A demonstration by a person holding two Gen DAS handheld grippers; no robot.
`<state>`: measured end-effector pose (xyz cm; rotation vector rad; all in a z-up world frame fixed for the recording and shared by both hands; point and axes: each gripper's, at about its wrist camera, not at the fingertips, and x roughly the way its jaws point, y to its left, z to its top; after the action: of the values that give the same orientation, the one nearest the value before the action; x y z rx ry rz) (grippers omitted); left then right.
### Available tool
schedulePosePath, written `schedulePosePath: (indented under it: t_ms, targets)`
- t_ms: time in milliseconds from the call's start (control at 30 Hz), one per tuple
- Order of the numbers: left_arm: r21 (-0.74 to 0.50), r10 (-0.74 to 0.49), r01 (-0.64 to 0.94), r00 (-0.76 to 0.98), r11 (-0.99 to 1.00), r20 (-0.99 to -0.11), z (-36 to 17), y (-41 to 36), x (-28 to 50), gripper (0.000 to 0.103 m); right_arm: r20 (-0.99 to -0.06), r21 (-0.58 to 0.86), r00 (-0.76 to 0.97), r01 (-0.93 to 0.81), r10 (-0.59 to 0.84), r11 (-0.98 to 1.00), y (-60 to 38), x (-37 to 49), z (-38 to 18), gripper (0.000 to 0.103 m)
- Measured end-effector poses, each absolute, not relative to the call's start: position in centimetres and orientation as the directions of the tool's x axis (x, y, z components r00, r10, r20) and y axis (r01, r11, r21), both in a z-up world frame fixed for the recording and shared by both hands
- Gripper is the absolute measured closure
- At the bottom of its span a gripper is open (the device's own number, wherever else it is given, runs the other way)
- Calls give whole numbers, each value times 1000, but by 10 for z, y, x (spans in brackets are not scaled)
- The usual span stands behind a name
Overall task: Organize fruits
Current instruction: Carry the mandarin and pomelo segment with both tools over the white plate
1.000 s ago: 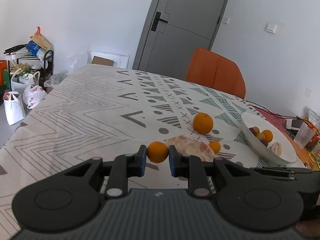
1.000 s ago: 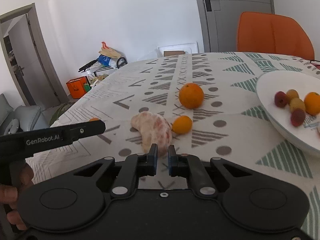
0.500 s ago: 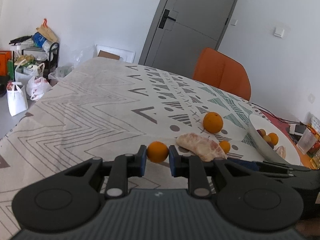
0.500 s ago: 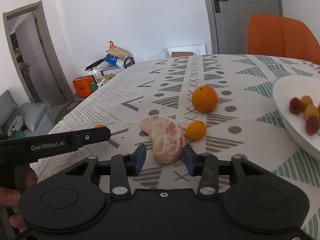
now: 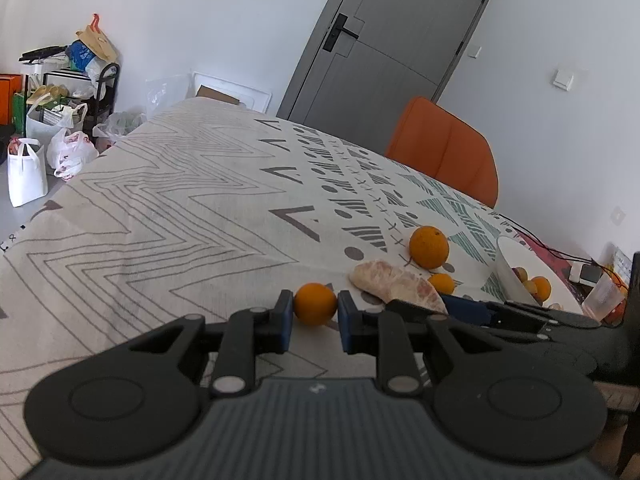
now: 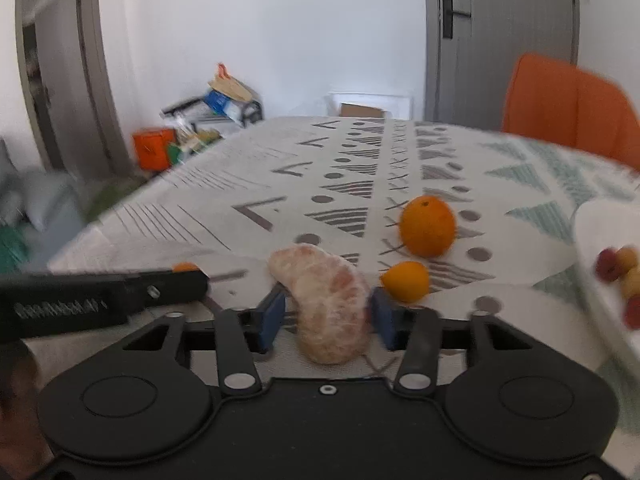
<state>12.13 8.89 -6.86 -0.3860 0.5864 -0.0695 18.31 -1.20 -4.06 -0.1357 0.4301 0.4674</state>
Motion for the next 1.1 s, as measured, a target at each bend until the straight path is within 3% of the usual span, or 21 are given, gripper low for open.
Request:
schedulePosePath:
  t_ms: [400, 1100]
  targets:
    - [-310, -152, -13, 851, 951, -503, -52, 64, 114, 81, -391, 50, 808, -458, 440, 887, -51, 161, -32, 65]
    - [-251, -232, 126, 861, 960, -452, -26, -11, 123, 81, -269, 112, 885, -363, 380, 925, -134, 140, -12, 65]
